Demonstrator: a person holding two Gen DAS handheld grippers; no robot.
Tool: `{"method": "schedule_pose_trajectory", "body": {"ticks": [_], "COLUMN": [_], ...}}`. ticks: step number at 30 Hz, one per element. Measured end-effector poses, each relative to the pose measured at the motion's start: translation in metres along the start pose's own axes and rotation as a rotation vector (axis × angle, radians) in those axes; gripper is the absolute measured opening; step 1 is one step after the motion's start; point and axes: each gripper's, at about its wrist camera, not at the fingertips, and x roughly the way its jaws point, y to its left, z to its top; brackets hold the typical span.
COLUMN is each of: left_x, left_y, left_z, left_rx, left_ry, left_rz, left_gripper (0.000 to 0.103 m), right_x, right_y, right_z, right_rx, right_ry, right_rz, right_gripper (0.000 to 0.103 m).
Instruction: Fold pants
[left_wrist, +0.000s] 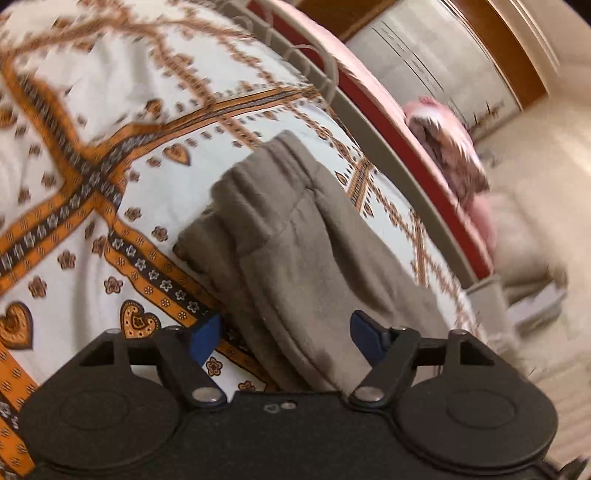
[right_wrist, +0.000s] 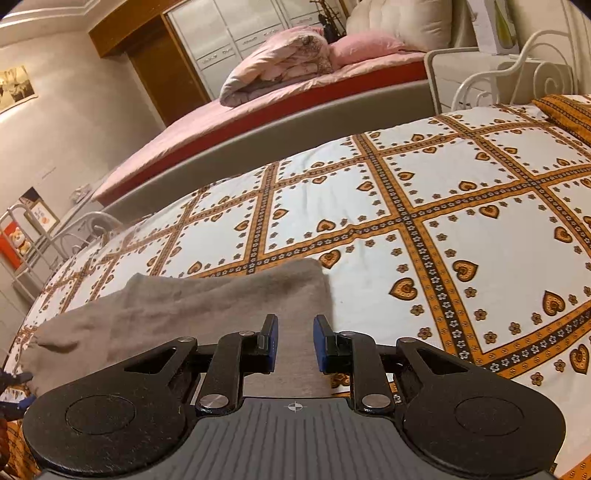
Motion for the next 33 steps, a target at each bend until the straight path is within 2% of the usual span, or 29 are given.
{"method": "schedule_pose_trajectory", "body": {"ticks": [6, 12, 13, 15, 20, 33], "left_x": [0.004, 0.015, 0.016, 0.008, 0.001, 0.038], "left_y": [0.014, 0.029, 0.031, 0.032, 0.039, 0.052], "left_z": [0.003, 0.003, 0.001, -0.007, -0.014, 0.007], "left_rx": [-0.116, -0.209, -0.217, -0.237, -0.288, -0.239], "left_ry": [-0.013, -0.026, -0.032, -0.033, -0.008, -0.066], "left_rz": [-0.076, -0.15, -0.159, -0.149, -0.154, -0.28], "left_gripper": [0.059, 0.058, 0.055, 0.049, 0.049, 0.049], "right_x": [0.005, 0.007, 0.008, 0.008, 0.008, 0.009], "right_y": [0.003, 0.007, 0.007, 0.009, 0.009, 0.01], "right_z": [-0.001, 0.0, 0.001, 0.0, 0.003, 0.005], "right_rx": [-0.019, -0.026, -0.027, -0.036, -0.069, -0.081], "right_ry": [0.011, 0.011, 0.01, 0.009, 0.002, 0.002], "right_rz": [0.004, 0.012, 0.015, 0.016, 0.006, 0.024], "right_gripper": [0.022, 0.022, 0.022, 0.022, 0.022, 0.022]}}
